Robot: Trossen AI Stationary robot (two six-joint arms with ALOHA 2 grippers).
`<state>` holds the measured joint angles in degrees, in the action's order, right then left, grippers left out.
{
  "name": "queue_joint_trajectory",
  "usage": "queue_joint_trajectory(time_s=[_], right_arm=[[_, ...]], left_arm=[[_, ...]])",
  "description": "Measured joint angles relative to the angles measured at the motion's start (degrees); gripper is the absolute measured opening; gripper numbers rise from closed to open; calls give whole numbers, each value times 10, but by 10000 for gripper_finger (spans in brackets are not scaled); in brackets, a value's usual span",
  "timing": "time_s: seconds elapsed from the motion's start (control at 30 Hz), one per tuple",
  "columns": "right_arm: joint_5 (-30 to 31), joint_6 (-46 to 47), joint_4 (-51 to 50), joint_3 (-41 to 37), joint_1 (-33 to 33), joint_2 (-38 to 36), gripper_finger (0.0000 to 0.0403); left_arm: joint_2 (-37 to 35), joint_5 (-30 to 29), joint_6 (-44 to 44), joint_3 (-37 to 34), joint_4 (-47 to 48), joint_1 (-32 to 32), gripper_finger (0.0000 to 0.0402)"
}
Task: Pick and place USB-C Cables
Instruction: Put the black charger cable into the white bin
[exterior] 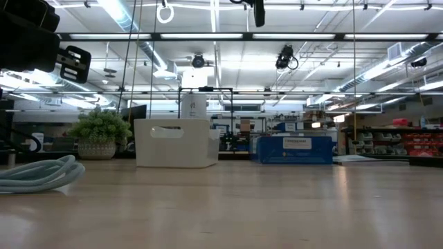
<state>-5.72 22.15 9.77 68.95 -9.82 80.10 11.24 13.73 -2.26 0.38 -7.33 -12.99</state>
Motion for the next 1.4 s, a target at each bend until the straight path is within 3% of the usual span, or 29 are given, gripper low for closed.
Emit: queue_joint_trajectory(time_s=[0.4,0.8,1.13,1.4], right_arm=[[-25,250,-4,0,0,75,48],[-123,452,-5,-1,-13,190,48],[-126,576,9,-1,-14,266,48],[-69,654,20,-1,-17,309,48]], left_arm=[[0,0,0,0,0,0,11],[0,0,0,0,0,0,11],[0,0,0,0,0,0,11],[0,0,0,0,0,0,11]])
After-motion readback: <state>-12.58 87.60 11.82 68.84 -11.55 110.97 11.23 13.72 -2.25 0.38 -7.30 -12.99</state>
